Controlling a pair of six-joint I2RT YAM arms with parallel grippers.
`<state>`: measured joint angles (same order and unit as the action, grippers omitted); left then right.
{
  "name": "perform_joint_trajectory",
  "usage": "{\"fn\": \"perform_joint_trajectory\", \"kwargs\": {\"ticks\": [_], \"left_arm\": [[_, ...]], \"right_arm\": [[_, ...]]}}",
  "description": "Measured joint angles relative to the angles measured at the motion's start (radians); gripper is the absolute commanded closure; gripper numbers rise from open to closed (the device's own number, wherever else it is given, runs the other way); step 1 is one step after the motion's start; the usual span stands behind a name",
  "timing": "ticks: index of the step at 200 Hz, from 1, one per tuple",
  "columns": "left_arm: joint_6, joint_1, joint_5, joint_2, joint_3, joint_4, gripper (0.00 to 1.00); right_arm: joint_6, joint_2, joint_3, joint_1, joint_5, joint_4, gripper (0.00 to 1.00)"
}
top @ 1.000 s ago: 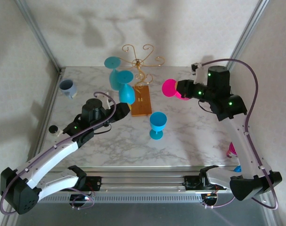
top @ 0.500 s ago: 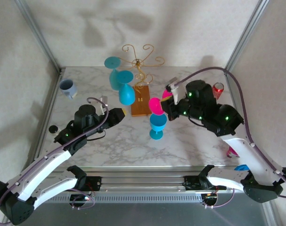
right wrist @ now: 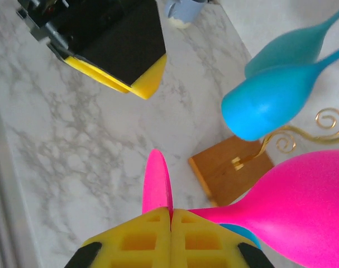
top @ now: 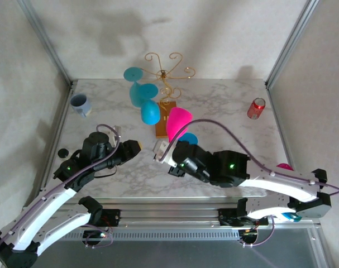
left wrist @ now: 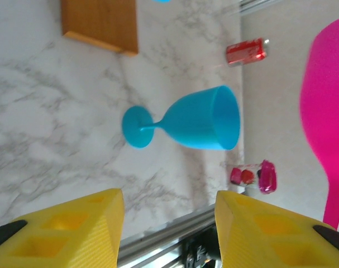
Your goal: Take the wine glass off the wine glass rack
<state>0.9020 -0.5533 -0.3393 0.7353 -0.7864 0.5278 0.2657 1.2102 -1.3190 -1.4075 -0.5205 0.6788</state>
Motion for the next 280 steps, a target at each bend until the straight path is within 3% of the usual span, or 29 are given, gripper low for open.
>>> {"fn": "perform_joint_trajectory", "kwargs": {"ticks": [63, 139, 280], "left_arm": [[-0.008, 0.029, -0.004, -0.002, -0.066, 0.155, 0.54], [-0.002, 0.041, -0.015, -0.002, -0.076, 0.217, 0.55], [0.196, 0.045, -0.217, 0.038, 0.035, -0.037, 0.59]], "right_arm": [[0.192, 0.048, 0.111, -0.098, -0.193, -0.233, 1.00], [0.320, 0.125, 0.268, -0.128, -0.299, -0.458, 1.00], [0.372, 0.165, 0.324, -0.130, -0.342, -0.639, 1.00]]}}
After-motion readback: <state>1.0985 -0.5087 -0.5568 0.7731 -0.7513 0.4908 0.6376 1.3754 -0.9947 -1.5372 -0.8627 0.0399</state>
